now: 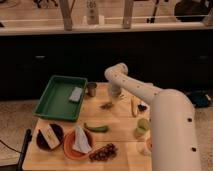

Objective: Place fork in table surface

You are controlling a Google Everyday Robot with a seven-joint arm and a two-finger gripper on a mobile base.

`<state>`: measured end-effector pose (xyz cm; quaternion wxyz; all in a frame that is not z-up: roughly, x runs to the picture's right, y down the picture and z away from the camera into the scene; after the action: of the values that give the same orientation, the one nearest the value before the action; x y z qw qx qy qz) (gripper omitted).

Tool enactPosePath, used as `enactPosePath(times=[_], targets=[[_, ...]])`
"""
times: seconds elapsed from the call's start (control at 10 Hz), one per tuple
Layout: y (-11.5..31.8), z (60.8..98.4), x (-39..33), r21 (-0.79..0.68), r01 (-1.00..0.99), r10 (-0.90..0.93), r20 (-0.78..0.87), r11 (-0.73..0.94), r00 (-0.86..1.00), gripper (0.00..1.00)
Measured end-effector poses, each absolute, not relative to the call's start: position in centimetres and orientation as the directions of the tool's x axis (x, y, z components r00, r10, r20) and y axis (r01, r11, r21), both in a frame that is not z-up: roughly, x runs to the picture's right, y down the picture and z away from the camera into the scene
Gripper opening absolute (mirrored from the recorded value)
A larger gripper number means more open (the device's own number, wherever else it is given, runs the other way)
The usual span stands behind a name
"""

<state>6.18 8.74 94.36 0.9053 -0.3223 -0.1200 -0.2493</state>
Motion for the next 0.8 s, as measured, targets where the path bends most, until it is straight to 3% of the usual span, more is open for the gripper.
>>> enactPosePath(times=[0.8], targets=[[9.22,94.39,5.87,-0.522,0.540,-0.372,0.397,0.660,0.839,0.00]])
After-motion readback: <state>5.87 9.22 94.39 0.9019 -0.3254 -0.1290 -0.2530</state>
